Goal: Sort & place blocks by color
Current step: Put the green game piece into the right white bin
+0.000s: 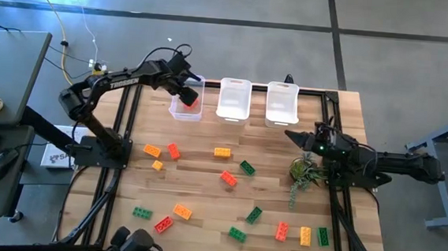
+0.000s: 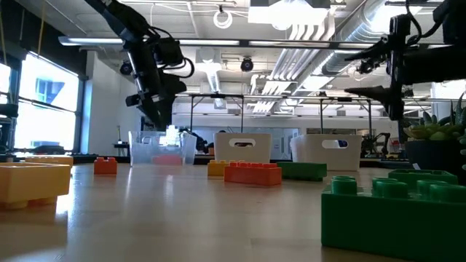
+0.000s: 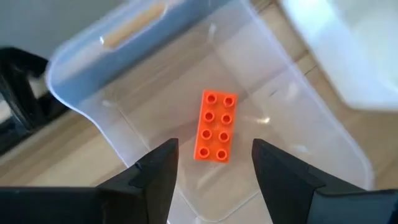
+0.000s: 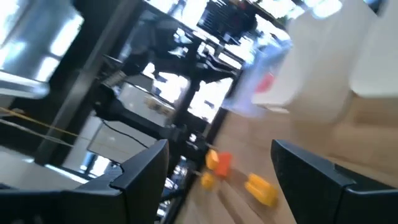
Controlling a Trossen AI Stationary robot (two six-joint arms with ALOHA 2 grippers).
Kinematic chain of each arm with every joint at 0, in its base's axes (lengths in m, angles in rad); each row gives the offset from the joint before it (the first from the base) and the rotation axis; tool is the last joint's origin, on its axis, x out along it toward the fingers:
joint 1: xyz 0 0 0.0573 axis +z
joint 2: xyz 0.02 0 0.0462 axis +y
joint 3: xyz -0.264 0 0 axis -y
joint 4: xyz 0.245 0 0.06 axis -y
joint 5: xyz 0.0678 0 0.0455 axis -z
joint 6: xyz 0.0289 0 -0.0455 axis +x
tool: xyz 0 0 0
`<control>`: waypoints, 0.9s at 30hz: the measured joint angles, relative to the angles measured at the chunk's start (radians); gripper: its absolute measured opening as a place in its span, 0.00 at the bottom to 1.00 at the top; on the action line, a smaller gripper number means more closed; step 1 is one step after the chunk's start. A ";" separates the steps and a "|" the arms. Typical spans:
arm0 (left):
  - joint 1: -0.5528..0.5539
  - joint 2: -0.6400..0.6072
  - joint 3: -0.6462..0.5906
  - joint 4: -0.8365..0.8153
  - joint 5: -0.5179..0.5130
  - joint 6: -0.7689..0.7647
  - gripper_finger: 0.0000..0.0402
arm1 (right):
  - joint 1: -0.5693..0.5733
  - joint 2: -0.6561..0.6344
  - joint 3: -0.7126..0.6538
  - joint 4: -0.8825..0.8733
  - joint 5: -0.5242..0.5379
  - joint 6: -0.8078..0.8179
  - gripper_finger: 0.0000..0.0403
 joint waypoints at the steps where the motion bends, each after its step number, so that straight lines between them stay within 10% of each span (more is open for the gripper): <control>1: 0.000 -0.010 0.000 -0.001 0.002 0.000 0.48 | 0.000 0.000 0.000 0.019 0.010 -0.015 0.67; 16: -0.005 -0.136 0.000 -0.002 0.094 -0.020 0.47 | 0.000 0.057 0.179 -0.009 0.009 -0.169 0.67; 27: -0.050 -0.165 0.000 -0.058 0.139 -0.053 0.47 | 0.000 0.326 0.405 -0.224 -0.208 -0.202 0.67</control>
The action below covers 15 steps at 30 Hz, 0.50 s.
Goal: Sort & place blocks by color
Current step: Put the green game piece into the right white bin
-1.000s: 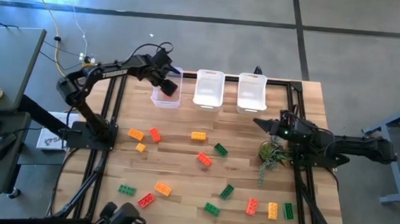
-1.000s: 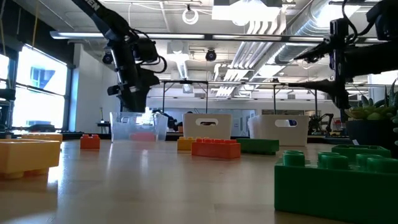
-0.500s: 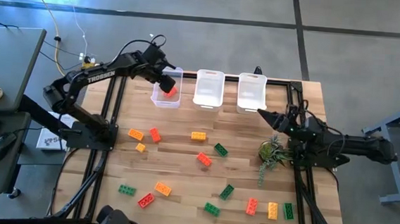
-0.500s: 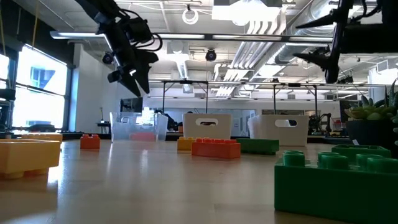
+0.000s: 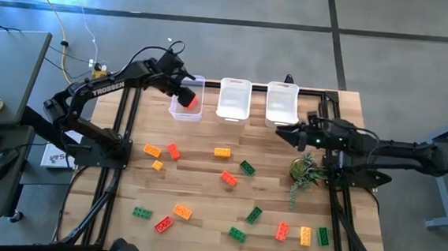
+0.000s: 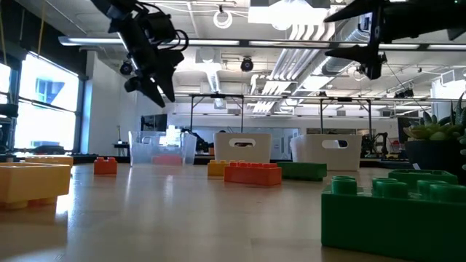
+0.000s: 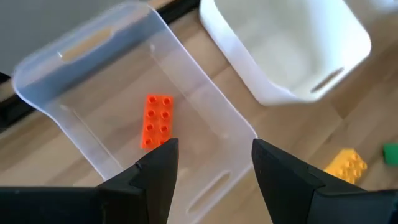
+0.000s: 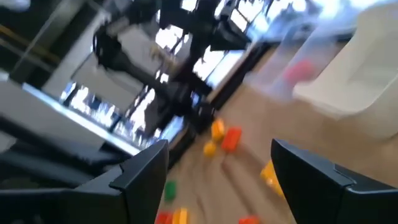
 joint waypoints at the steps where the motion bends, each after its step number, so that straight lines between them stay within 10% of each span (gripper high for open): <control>1: -0.008 0.000 0.000 -0.015 0.000 0.000 0.47 | 0.000 0.028 0.014 -0.001 -0.030 0.010 0.67; 15: -0.151 0.000 0.000 -0.180 -0.003 -0.069 0.47 | 0.098 0.360 0.229 -0.176 -0.093 -0.028 0.67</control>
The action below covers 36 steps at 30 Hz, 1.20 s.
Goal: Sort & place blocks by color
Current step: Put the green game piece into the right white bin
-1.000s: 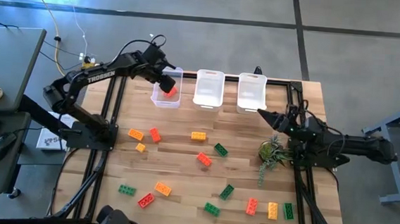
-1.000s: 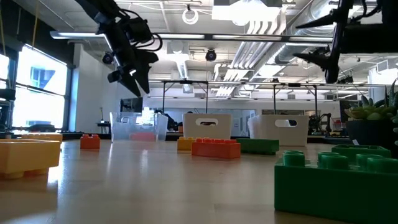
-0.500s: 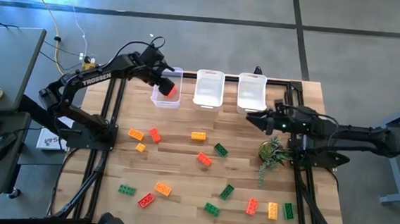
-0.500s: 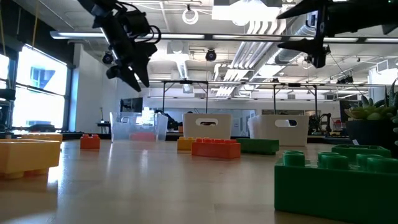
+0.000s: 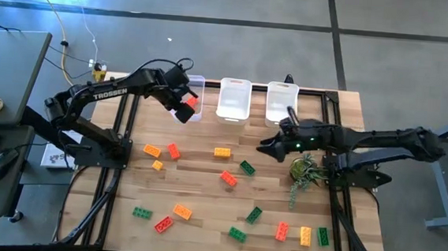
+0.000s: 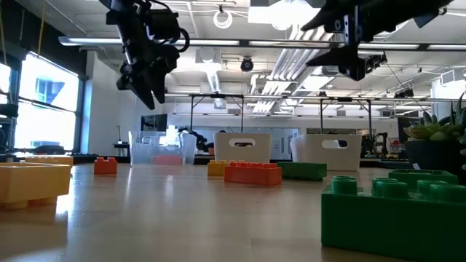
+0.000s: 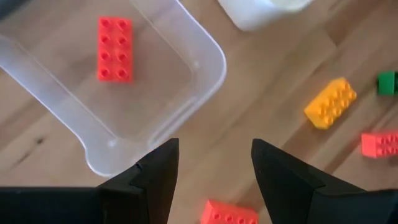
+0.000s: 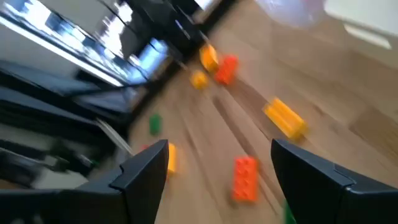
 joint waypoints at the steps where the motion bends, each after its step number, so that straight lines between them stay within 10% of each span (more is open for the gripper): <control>1: -0.013 0.000 0.000 -0.010 -0.001 -0.004 0.47 | 0.006 0.019 0.016 -0.035 0.005 -0.005 0.67; 13: -0.177 0.000 0.000 -0.066 -0.021 -0.182 0.47 | 0.101 0.231 0.164 -0.339 0.030 0.000 0.67; 36: -0.344 0.001 0.000 -0.063 -0.080 -0.359 0.47 | 0.145 0.495 0.180 -0.340 0.056 0.000 0.67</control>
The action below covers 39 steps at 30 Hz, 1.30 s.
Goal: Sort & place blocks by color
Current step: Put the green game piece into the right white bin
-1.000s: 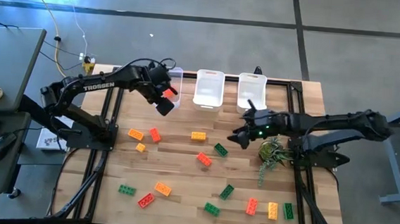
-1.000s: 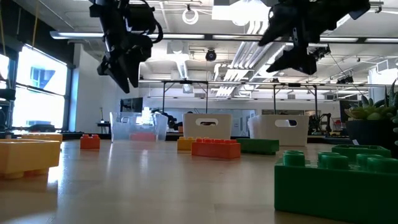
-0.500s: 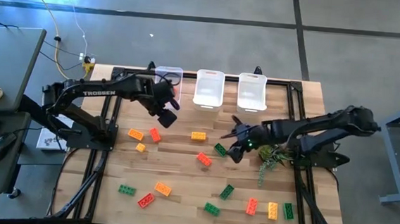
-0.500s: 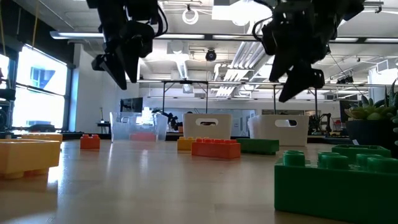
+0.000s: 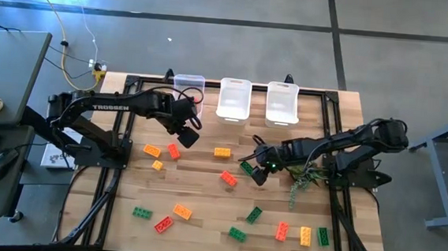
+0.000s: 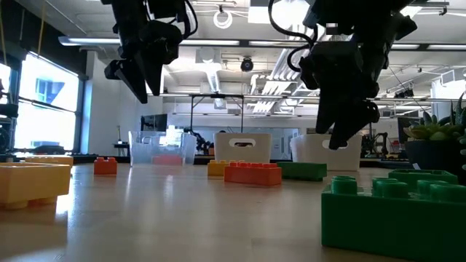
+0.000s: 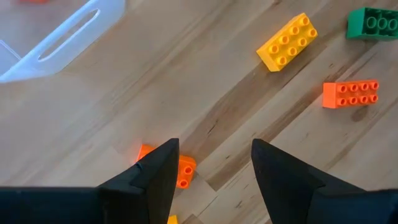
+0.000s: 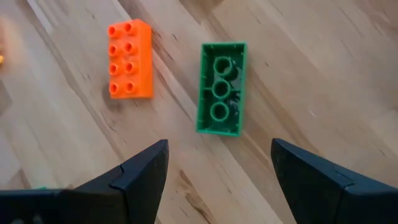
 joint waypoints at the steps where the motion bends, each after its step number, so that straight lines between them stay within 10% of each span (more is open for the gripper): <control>1: -0.002 0.000 0.000 0.000 -0.004 -0.004 0.47 | 0.000 0.000 0.004 0.000 0.007 0.000 0.67; 15: -0.002 0.000 0.000 0.007 -0.009 -0.007 0.47 | 0.001 0.011 0.210 -0.164 0.270 -0.135 0.67; 39: -0.002 0.000 0.000 0.017 -0.012 -0.025 0.47 | 0.033 0.271 0.207 -0.129 0.190 -0.131 0.67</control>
